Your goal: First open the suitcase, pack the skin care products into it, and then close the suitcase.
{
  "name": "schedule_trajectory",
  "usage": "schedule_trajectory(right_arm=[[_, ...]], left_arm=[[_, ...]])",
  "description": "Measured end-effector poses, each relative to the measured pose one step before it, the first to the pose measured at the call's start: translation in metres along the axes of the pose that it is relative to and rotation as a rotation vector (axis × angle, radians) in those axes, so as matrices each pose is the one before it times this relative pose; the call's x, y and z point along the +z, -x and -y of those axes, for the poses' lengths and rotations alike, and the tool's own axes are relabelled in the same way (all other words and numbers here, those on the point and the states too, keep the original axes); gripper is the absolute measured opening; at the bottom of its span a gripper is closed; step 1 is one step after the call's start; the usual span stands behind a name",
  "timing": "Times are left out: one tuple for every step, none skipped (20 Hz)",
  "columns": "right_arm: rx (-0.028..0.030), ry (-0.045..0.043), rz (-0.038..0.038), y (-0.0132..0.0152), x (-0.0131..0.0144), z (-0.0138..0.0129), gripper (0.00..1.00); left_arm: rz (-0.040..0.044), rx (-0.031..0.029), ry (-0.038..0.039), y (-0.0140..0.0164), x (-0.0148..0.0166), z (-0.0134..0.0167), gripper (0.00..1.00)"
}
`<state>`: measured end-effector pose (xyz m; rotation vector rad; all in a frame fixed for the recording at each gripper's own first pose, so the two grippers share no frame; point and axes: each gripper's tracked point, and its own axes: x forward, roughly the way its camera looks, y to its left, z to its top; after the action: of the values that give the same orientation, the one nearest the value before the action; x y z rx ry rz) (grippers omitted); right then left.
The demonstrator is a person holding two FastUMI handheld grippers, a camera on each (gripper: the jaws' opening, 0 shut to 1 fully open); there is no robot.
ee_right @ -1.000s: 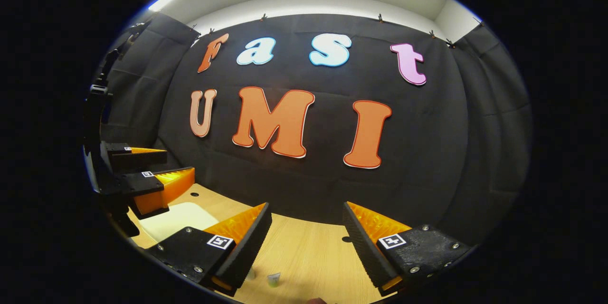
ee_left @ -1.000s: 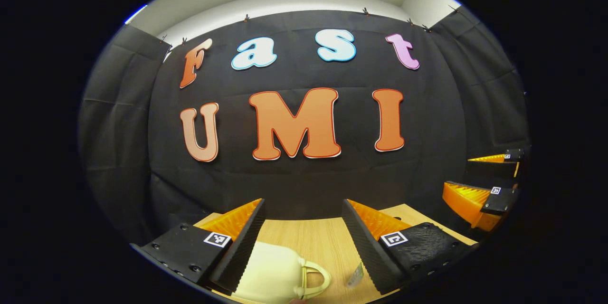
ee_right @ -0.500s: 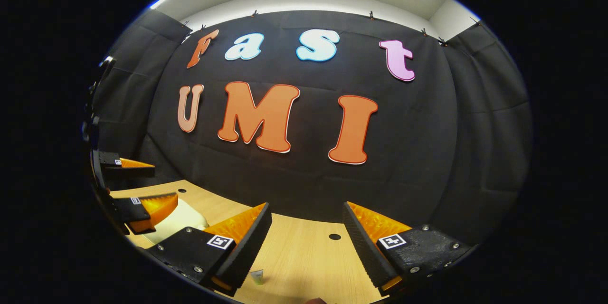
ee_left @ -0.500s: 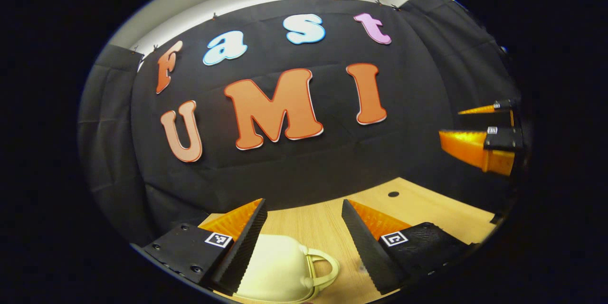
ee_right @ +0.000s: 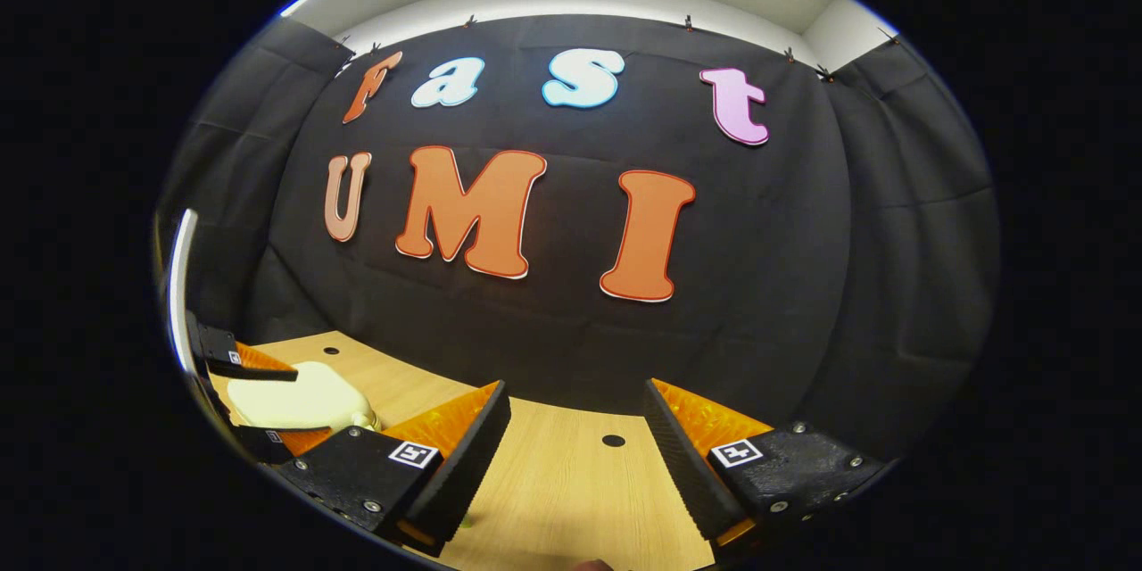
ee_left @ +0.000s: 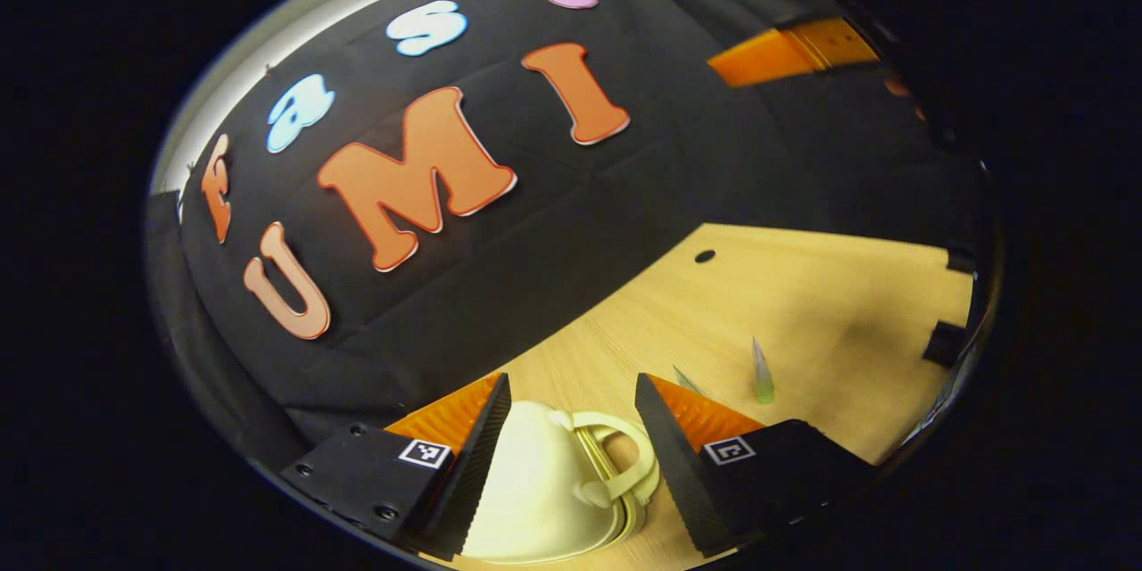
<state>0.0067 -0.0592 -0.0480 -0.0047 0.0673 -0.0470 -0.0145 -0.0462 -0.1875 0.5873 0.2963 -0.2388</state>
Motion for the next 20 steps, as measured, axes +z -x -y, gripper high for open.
schedule_trajectory(right_arm=[[0.00169,0.00389,-0.00005,0.00054,-0.00051,0.00233,0.95],[0.00685,0.00056,-0.0021,-0.00019,-0.00218,0.00101,0.95],[0.01073,-0.00232,0.00298,0.00105,-0.00077,0.00393,0.95],[0.0083,-0.00163,0.00414,0.00097,-0.00169,0.002,0.95],[0.00096,0.00254,0.0017,0.00008,-0.00158,0.00242,0.95],[-0.0006,0.0021,-0.00041,0.0007,-0.00221,0.00273,0.95],[-0.00256,0.00159,-0.00534,-0.00002,-0.00203,0.00181,0.95],[-0.00274,-0.00088,-0.00647,0.00025,-0.00294,0.0023,0.95],[0.00166,-0.00233,-0.00004,0.00024,0.00039,0.00066,0.95],[-0.00595,0.00255,0.001,0.00051,0.00004,0.0025,0.95],[-0.00765,0.0034,0.00151,-0.00091,0.00109,0.00227,0.95],[-0.01176,0.00049,0.00169,-0.00047,-0.00054,0.00268,0.95],[-0.01019,-0.0061,0.001,-0.00097,0.00029,0.00082,0.95],[-0.01013,-0.01071,-0.00593,-0.0021,-0.00036,-0.00172,0.95],[-0.0035,-0.01113,-0.0095,0.00045,-0.00316,-0.00181,0.96],[0.00227,-0.00628,-0.00393,-0.00051,0.00072,-0.00324,0.95],[0.00313,0.00033,-0.00237,0.0003,0.00052,-0.00271,0.95],[0.0022,0.00883,-0.00209,-0.00192,-0.0017,-0.00462,0.95],[-0.0011,0.00634,-0.00098,-0.00107,0.00019,-0.00063,0.95],[0.00146,0.00225,-0.00107,-0.00018,0.00099,-0.00242,0.95]], left_arm=[[-0.01367,-0.00029,-0.02649,-0.00376,-0.00823,0.00481,0.87],[-0.03574,-0.00777,-0.02984,-0.00457,-0.013,0.00695,0.87],[-0.03411,-0.01778,-0.03316,-0.00416,-0.01291,0.00887,0.88],[-0.029,-0.00807,-0.02286,-0.00424,-0.00896,0.0067,0.83],[-0.02191,0.00314,-0.02169,-0.00358,-0.00847,0.00458,0.83],[-0.0307,-0.00921,-0.01862,-0.00542,-0.00851,0.0059,0.83],[-0.02196,-0.00371,-0.02645,-0.00499,-0.00857,0.00327,0.83],[-0.01624,-0.004,-0.02895,-0.0057,-0.00515,0.00425,0.83],[-0.02172,-0.00656,-0.02991,-0.00505,-0.00783,0.00276,0.83],[-0.01832,0.00042,-0.03334,-0.00589,-0.00529,0.00324,0.83],[-0.0166,-0.01298,-0.03012,-0.00267,-0.00651,0.00351,0.83],[-0.02579,-0.00958,-0.02222,-0.00559,-0.00382,0.00334,0.8],[-0.01593,-0.00217,-0.01996,-0.00316,-0.00795,0.00307,0.69],[-0.01643,0.00064,-0.02653,-0.00333,-0.00638,0.00329,0.69],[-0.00357,0.00391,-0.03235,-0.00336,-0.00128,0.00203,0.69],[-0.01115,-0.00268,-0.02476,-0.00201,-0.00207,0.00313,0.69],[-0.00472,0.00201,-0.03381,-0.0025,-0.00233,0.00329,0.75],[-0.00987,-0.01891,-0.02213,-0.0028,-0.00186,0.00608,0.69],[0.00569,0.0064,-0.0387,-0.00461,0.00285,-0.00059,0.62],[-0.00333,-0.00331,-0.02473,-0.00633,0.00004,0.00152,0.57]])
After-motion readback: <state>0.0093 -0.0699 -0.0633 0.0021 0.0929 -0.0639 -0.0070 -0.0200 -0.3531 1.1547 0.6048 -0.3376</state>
